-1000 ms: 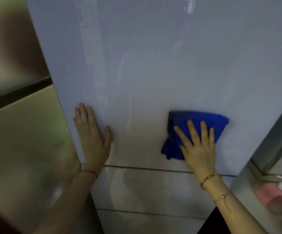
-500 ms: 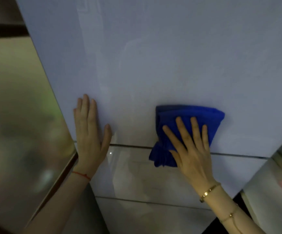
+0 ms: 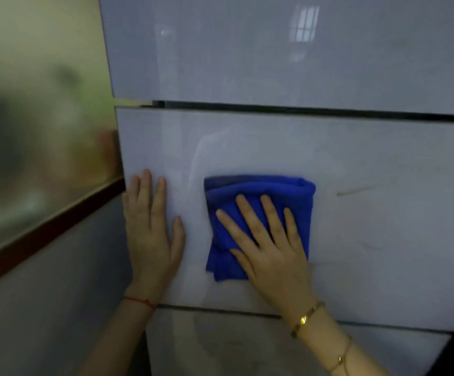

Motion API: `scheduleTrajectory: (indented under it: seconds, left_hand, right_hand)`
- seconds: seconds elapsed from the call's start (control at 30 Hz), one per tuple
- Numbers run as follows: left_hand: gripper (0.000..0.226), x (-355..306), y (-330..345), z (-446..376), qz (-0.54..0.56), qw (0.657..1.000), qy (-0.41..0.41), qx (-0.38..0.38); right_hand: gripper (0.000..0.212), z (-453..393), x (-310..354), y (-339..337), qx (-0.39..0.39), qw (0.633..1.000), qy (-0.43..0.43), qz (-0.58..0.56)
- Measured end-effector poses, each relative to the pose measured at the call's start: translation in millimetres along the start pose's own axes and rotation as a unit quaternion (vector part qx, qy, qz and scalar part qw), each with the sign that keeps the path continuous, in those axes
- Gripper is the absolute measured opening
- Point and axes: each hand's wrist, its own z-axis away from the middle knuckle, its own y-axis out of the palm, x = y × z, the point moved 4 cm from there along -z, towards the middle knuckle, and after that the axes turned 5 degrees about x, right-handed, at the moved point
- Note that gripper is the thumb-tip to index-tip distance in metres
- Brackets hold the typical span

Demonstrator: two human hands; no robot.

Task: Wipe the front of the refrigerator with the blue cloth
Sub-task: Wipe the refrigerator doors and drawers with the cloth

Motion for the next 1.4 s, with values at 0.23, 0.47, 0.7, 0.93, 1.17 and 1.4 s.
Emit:
scheduleTrajectory:
  seconds: [0.23, 0.47, 0.7, 0.93, 1.17, 1.4]
  left_hand:
    - [0.058, 4, 0, 2, -0.002, 0.998, 0.031, -0.048]
    - [0.059, 5, 1, 2, -0.012, 0.998, 0.037, -0.055]
    - [0.059, 3, 0, 3, -0.017, 0.997, 0.038, -0.066]
    - [0.058, 3, 2, 3, -0.020, 0.996, 0.041, -0.071]
    - [0.059, 5, 4, 3, -0.026, 0.995, 0.049, -0.077]
    - [0.059, 4, 4, 5, -0.028, 0.996, 0.045, -0.078]
  right_hand:
    - [0.055, 9, -48, -13, -0.066, 0.984, 0.160, -0.033]
    - [0.066, -62, -15, -31, -0.085, 0.991, 0.098, -0.041]
    - [0.061, 50, -24, 3, -0.040, 0.992, 0.123, -0.004]
    - [0.052, -35, -82, -35, -0.129, 0.952, 0.272, -0.053]
    - [0.055, 101, -11, 28, -0.024, 0.995, 0.099, 0.008]
    - [0.053, 18, -131, -34, -0.116, 0.940, 0.314, -0.062]
